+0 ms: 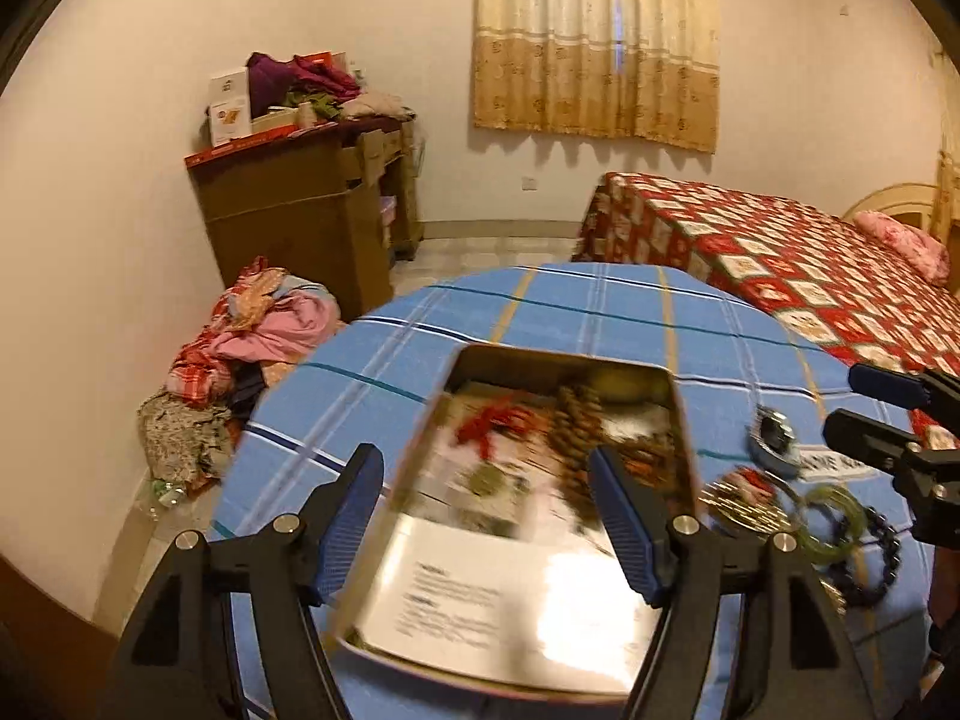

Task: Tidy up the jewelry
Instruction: 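Grasp the green jade bangle with the left gripper while the right grasps the purple bead bracelet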

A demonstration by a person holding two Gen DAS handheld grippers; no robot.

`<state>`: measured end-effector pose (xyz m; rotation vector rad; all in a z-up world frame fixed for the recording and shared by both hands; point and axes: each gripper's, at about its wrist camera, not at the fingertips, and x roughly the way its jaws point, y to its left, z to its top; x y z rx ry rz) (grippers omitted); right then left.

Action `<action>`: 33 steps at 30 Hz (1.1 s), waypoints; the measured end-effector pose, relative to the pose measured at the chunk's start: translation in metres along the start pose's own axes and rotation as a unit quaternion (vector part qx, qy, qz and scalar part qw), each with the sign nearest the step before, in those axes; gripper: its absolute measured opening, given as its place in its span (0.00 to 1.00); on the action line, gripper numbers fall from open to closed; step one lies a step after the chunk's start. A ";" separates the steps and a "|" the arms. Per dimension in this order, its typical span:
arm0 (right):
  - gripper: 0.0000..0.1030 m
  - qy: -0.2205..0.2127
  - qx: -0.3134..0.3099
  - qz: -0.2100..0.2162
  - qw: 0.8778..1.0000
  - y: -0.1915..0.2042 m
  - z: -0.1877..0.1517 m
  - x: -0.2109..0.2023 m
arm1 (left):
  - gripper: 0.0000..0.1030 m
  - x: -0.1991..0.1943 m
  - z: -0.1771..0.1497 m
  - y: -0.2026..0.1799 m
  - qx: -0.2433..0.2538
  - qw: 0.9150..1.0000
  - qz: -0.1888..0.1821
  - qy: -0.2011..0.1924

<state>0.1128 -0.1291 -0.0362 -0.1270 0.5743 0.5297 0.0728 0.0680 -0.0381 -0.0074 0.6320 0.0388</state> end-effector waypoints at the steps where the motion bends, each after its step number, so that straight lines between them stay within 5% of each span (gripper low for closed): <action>1: 0.69 0.003 0.004 -0.004 1.000 -0.003 -0.004 -0.002 | 0.69 -0.001 -0.002 -0.006 0.002 1.000 -0.004 0.000; 16: 0.69 0.039 0.078 -0.072 0.994 -0.068 -0.075 -0.045 | 0.69 -0.007 -0.023 -0.094 0.064 0.996 -0.057 0.010; 22: 0.53 0.059 0.072 -0.068 0.993 -0.067 -0.089 -0.043 | 0.69 -0.008 -0.027 -0.129 0.098 0.992 -0.084 0.008; 29: 0.48 0.081 0.051 -0.075 0.993 -0.057 -0.097 -0.019 | 0.68 0.002 -0.030 -0.141 0.094 0.990 -0.100 0.021; 32: 0.16 0.093 0.021 -0.089 0.991 -0.048 -0.097 -0.020 | 0.63 0.003 -0.032 -0.147 0.098 0.988 -0.115 0.026; 33: 0.16 0.097 0.022 -0.086 0.991 -0.048 -0.097 -0.022 | 0.60 0.003 -0.032 -0.149 0.100 0.987 -0.120 0.028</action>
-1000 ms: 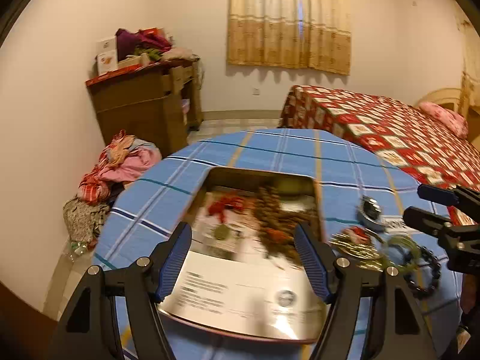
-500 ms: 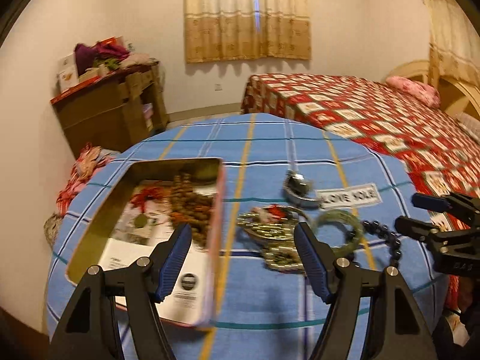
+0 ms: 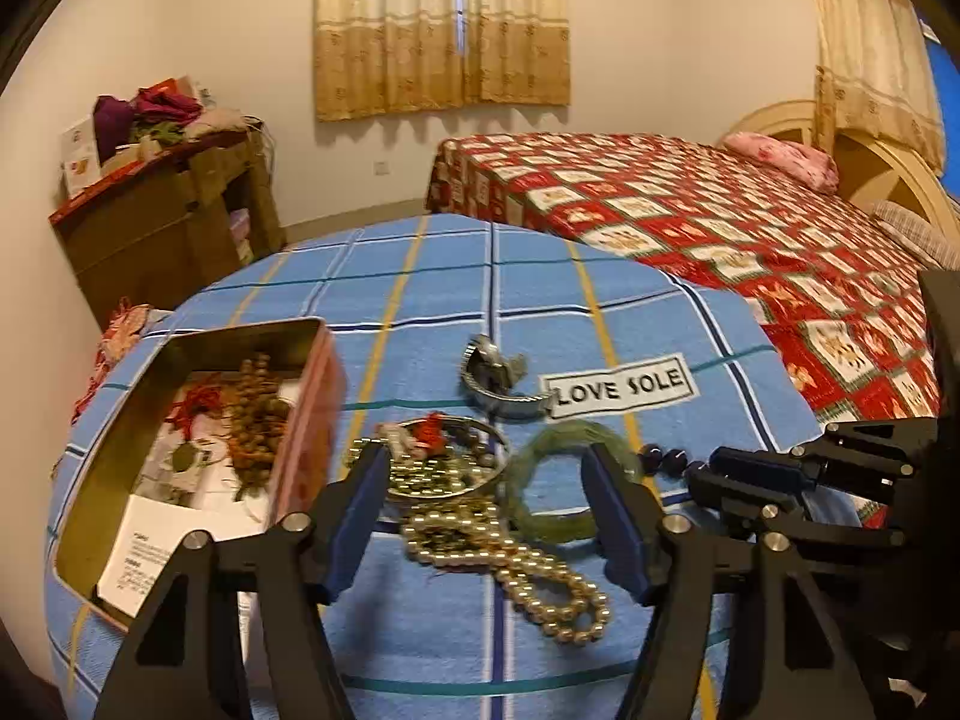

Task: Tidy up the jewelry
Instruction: 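Grasp the green jade bangle with the left gripper while the right grasps the purple bead bracelet, then carry the bangle and bracelet into the tin and open both grippers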

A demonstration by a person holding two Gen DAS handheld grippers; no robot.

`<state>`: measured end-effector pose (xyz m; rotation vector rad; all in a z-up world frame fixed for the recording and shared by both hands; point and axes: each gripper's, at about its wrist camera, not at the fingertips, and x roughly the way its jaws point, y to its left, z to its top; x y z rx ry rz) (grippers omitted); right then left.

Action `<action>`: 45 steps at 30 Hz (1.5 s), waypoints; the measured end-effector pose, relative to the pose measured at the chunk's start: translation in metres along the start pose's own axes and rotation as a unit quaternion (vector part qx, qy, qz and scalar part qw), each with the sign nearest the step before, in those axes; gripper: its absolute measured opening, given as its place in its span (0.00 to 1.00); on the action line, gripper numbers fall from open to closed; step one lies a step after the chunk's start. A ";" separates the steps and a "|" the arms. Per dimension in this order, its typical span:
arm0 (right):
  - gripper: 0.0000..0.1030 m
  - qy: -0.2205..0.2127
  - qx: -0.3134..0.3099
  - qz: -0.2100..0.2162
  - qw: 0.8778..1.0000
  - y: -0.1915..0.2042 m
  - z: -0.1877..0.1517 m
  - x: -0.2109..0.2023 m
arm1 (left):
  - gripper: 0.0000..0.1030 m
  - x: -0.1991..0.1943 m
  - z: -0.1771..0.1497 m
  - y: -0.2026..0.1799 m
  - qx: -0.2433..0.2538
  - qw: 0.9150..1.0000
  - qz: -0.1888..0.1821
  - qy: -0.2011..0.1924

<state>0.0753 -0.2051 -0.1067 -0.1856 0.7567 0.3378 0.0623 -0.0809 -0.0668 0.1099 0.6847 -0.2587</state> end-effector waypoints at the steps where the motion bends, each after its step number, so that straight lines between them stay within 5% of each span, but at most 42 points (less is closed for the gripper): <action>1: 0.15 0.000 -0.009 -0.008 1.000 0.001 -0.002 -0.003 | 0.58 0.001 0.000 -0.003 0.002 1.000 -0.011 0.002; 12: 0.15 -0.005 0.015 -0.045 0.999 -0.018 -0.010 -0.010 | 0.44 0.015 0.003 -0.037 0.044 0.996 -0.068 0.031; 26: 0.16 -0.012 0.027 -0.035 0.999 -0.020 -0.011 -0.009 | 0.44 0.017 0.006 -0.052 0.069 0.994 -0.080 0.037; 37: 0.16 -0.014 0.025 -0.040 0.999 -0.018 -0.011 -0.009 | 0.32 0.027 0.002 -0.060 0.081 0.988 -0.108 0.069; 41: 0.16 -0.016 0.022 -0.039 0.999 -0.017 -0.011 -0.010 | 0.08 0.029 0.002 -0.055 0.069 0.988 -0.114 0.073; 45: 0.15 -0.022 0.024 -0.031 0.999 -0.016 -0.012 -0.012 | 0.06 0.026 0.002 -0.049 0.059 0.990 -0.111 0.069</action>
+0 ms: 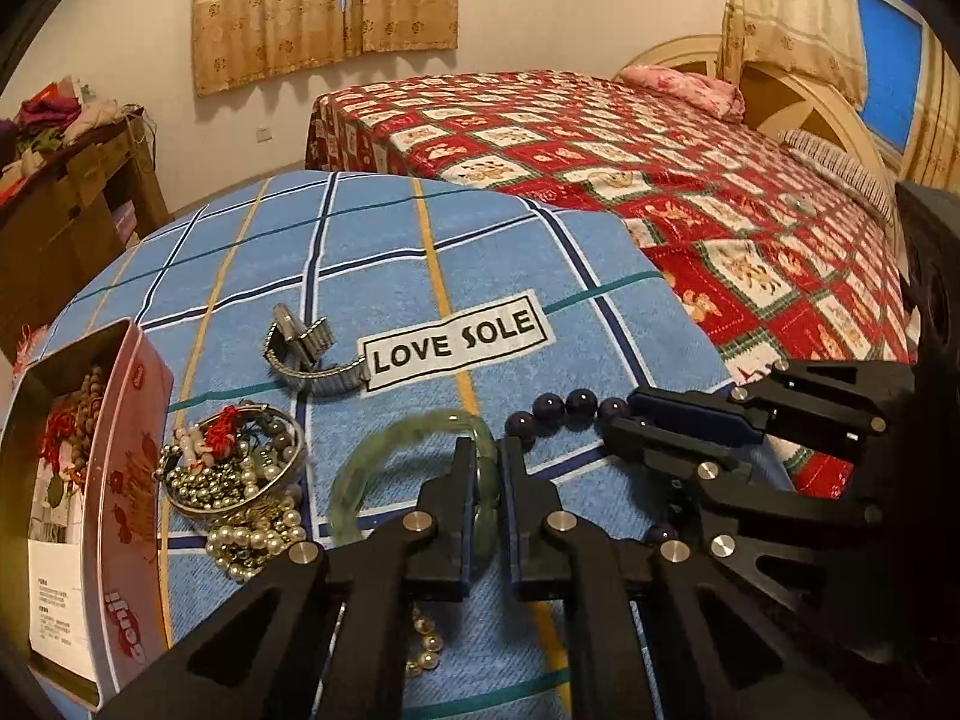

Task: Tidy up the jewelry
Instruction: 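Carry the bangle and bracelet into the tin and open both grippers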

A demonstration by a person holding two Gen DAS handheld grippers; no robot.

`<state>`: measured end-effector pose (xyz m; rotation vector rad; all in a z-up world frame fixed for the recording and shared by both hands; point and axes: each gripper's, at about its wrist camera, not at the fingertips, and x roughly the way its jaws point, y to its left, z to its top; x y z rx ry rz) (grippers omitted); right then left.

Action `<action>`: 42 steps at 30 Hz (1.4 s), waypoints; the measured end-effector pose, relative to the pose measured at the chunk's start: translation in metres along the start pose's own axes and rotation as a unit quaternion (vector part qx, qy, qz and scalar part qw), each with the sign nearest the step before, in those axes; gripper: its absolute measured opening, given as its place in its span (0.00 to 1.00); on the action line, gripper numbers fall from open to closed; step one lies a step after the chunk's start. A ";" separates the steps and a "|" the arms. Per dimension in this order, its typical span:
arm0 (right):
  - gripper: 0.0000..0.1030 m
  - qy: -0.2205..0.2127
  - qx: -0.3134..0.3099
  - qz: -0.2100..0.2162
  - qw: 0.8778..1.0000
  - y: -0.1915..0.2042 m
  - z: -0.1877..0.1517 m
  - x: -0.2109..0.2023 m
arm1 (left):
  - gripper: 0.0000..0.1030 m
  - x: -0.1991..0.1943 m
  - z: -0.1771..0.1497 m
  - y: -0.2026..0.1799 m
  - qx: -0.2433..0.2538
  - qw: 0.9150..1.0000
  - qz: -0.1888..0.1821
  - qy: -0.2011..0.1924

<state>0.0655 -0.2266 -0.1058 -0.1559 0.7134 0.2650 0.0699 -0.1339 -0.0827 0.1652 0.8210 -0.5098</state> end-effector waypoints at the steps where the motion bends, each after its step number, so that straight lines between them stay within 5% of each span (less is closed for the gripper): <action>1: 0.15 -0.003 0.002 0.002 1.000 0.000 0.000 -0.001 | 0.06 -0.003 0.000 0.002 -0.005 1.000 -0.001 -0.004; 16: 0.15 -0.064 -0.013 0.023 0.998 0.015 0.022 -0.039 | 0.06 -0.070 0.012 0.030 -0.040 0.994 0.026 -0.093; 30: 0.15 -0.099 -0.053 0.033 0.993 0.034 0.046 -0.059 | 0.06 -0.100 0.009 0.052 -0.056 0.990 0.044 -0.122; 42: 0.15 -0.130 -0.095 0.060 0.985 0.067 0.085 -0.058 | 0.06 -0.121 0.004 0.094 -0.078 0.984 0.095 -0.132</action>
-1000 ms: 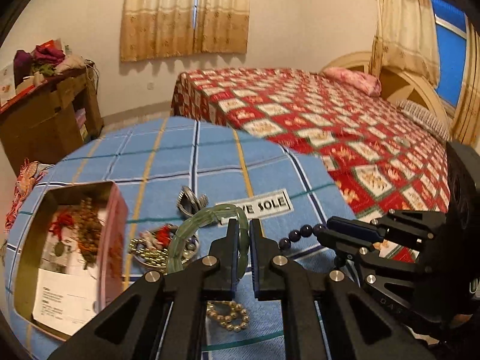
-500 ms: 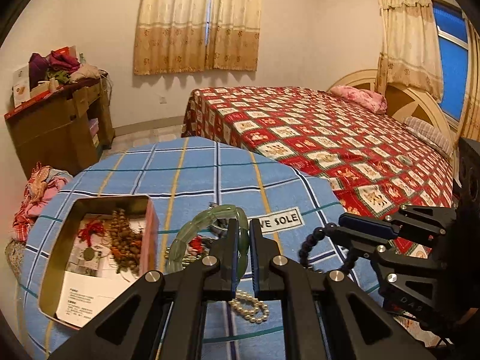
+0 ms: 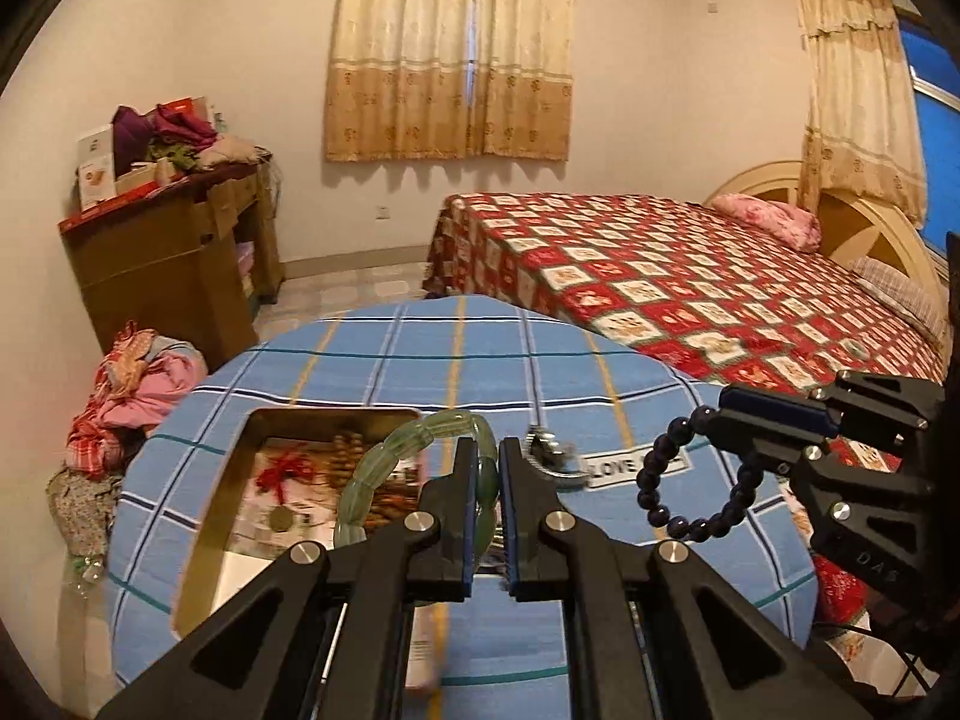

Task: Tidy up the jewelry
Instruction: 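Carry the bangle and bracelet into the tin and open both grippers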

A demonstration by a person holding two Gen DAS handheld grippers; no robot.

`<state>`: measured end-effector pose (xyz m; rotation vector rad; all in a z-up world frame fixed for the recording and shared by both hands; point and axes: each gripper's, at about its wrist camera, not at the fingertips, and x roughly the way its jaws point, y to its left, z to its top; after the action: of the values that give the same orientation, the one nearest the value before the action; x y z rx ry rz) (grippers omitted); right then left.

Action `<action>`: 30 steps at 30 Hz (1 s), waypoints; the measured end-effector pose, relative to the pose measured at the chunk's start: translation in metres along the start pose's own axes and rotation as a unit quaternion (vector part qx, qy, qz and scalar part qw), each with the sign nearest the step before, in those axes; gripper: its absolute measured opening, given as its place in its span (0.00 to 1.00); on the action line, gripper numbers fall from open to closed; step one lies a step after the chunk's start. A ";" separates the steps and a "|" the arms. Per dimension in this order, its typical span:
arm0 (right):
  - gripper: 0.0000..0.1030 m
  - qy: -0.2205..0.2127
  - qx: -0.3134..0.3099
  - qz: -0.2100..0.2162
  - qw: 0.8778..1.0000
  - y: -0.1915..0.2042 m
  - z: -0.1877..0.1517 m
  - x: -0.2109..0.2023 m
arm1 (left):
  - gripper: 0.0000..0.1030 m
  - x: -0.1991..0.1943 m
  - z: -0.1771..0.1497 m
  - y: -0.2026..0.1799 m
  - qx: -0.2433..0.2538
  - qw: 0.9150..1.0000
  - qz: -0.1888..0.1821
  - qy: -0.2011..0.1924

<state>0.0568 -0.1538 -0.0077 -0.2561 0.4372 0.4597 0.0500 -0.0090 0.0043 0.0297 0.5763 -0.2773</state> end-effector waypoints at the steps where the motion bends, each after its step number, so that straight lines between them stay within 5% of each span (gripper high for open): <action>1: 0.15 -0.003 -0.004 0.004 1.000 0.004 0.005 0.003 | 0.06 -0.001 0.000 0.005 -0.003 1.000 0.005 -0.001; 30: 0.15 -0.014 -0.030 0.087 0.996 0.070 0.054 0.066 | 0.06 0.015 -0.013 0.083 -0.056 0.996 0.073 0.020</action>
<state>0.0953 -0.0511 -0.0002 -0.2713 0.4203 0.6466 0.0771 0.0686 -0.0187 -0.0305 0.6258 -0.1026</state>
